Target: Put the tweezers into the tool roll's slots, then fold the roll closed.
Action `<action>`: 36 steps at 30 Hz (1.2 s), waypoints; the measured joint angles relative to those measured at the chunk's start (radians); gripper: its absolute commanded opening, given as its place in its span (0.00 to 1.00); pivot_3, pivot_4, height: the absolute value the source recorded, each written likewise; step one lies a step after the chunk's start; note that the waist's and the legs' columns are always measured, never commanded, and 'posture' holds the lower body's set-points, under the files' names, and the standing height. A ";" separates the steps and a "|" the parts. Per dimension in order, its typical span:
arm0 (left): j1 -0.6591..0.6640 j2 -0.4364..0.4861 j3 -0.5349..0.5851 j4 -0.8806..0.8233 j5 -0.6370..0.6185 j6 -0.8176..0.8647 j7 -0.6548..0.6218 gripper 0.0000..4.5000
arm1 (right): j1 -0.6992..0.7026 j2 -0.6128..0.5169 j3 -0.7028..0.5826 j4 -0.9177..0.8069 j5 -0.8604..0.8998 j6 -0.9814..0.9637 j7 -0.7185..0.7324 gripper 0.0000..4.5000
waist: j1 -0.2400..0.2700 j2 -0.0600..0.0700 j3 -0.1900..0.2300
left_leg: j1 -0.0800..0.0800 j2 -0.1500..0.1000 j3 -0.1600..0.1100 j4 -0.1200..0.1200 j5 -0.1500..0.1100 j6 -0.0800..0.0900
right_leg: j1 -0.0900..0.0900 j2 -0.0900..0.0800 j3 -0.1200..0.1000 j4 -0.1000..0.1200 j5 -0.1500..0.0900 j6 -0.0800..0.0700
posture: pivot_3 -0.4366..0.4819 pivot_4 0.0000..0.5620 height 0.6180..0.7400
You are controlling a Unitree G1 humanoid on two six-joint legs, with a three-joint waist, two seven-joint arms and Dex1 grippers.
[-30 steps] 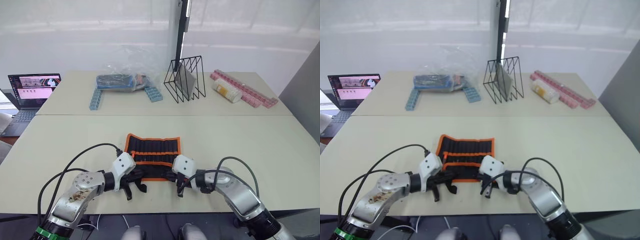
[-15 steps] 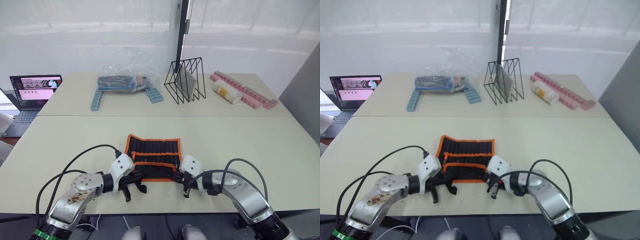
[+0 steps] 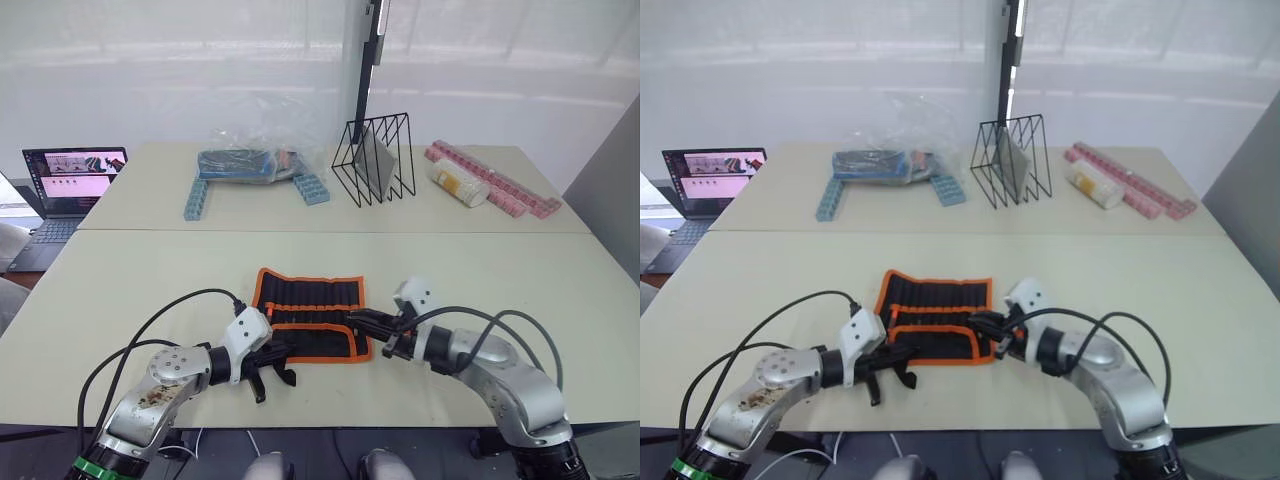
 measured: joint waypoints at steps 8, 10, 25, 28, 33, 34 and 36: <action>-0.016 -0.004 -0.005 0.016 0.002 -0.005 -0.001 0.00 | 0.064 0.024 -0.105 -0.004 0.151 0.267 -0.099 0.87 | -0.001 0.000 0.000 | -0.002 0.000 -0.001 0.000 0.000 0.000 | -0.001 0.000 0.000 0.000 0.000 0.000 | 0.48 0.27 0.86; -0.021 -0.006 -0.008 0.021 0.002 -0.006 -0.002 0.00 | 0.053 0.047 -0.140 -0.004 0.190 0.332 -0.131 0.87 | -0.001 0.000 0.000 | -0.001 0.000 -0.001 0.000 0.000 0.000 | 0.000 -0.001 0.001 -0.001 0.000 0.000 | 0.48 0.27 0.86; -0.020 -0.011 -0.011 0.039 0.003 -0.024 -0.001 0.00 | -0.126 0.357 -0.404 0.131 0.379 0.703 -0.368 0.87 | -0.012 0.000 -0.002 | 0.002 0.001 -0.001 -0.003 0.000 0.000 | 0.001 -0.001 0.001 0.000 0.000 0.000 | 0.48 0.27 0.86; -0.023 -0.011 -0.012 0.039 0.003 -0.023 -0.001 0.00 | -0.172 0.413 -0.463 0.185 0.398 0.747 -0.403 0.87 | -0.012 0.001 -0.001 | 0.001 0.000 -0.001 -0.003 0.000 0.000 | 0.001 -0.001 0.001 0.000 0.001 0.000 | 0.48 0.27 0.86; -0.023 -0.011 -0.012 0.039 0.003 -0.023 -0.001 0.00 | -0.204 0.431 -0.509 0.223 0.410 0.774 -0.432 0.87 | -0.011 0.002 -0.001 | 0.001 0.000 -0.001 -0.003 0.000 0.000 | 0.001 -0.002 0.001 -0.001 0.001 0.000 | 0.48 0.27 0.86; -0.023 -0.011 -0.011 0.039 0.003 -0.023 -0.001 0.00 | -0.208 0.431 -0.515 0.232 0.410 0.775 -0.436 0.87 | -0.011 0.002 -0.001 | 0.001 0.000 -0.001 -0.003 0.000 0.000 | 0.001 -0.002 0.001 -0.001 0.001 0.000 | 0.48 0.27 0.86; -0.023 -0.011 -0.011 0.038 0.003 -0.023 -0.001 0.00 | -0.211 0.427 -0.522 0.239 0.411 0.774 -0.436 0.87 | -0.011 0.002 -0.001 | 0.001 0.000 -0.001 -0.003 0.000 0.000 | 0.001 -0.002 0.001 -0.001 0.001 0.000 | 0.48 0.27 0.86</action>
